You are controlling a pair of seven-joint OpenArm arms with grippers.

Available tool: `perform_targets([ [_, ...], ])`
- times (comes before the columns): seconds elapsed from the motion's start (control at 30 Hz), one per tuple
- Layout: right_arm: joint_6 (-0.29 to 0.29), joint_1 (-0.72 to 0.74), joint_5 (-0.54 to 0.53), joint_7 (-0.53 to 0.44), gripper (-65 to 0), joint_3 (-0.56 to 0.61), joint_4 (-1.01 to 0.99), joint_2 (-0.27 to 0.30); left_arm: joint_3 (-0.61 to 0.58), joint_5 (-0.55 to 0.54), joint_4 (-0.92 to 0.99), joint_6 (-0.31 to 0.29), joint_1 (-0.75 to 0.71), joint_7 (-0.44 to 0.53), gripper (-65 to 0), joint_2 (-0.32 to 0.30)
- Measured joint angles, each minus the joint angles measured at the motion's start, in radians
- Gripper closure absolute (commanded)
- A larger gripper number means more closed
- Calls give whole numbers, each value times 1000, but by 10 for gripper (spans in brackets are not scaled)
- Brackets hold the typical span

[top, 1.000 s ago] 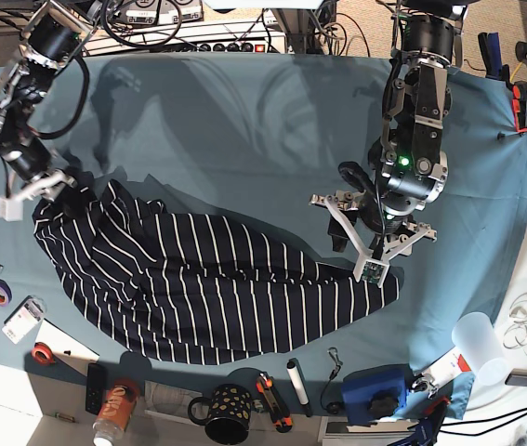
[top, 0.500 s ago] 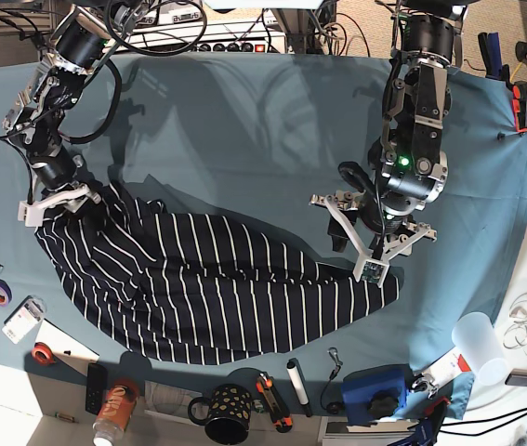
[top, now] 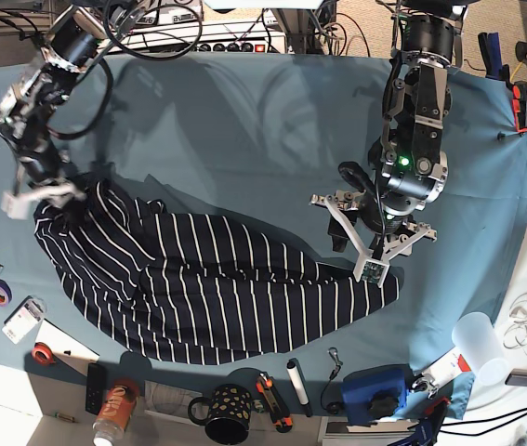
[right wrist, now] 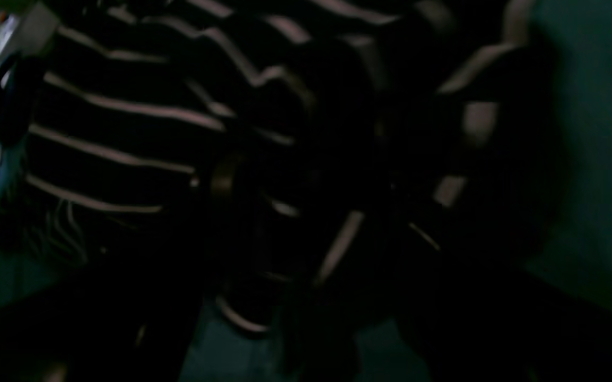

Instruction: Layout the t-shirt on the table in an organized manner, then fold the t-shirt properly

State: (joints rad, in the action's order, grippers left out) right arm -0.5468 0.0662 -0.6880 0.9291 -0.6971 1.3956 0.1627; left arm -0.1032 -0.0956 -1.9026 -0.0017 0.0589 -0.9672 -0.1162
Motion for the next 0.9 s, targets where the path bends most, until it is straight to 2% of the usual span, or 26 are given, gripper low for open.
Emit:
perform_targets([
  [0.1,-2,1,33,-56,-303,65,0,-2,0,0,0,0,0,0,-317,0],
  [0.27,1,3,63,-71,-303,162,0,-2,0,0,0,0,0,0,-317,0],
  [0.43,1,27,100,-66,-300,174,0,-13,0,0,0,0,0,0,-317,0],
  [0.53,2,37,82,-19,-223,174,7,-13,0,0,0,0,0,0,-317,0],
  [0.67,1,34,77,56,-39,174,53,-13,0,0,0,0,0,0,-317,0],
  [0.7,1,34,77,58,-12,174,68,-13,0,0,0,0,0,0,-317,0],
  [0.9,1,36,73,59,0,97,172,-13,0,0,0,0,0,0,-317,0],
])
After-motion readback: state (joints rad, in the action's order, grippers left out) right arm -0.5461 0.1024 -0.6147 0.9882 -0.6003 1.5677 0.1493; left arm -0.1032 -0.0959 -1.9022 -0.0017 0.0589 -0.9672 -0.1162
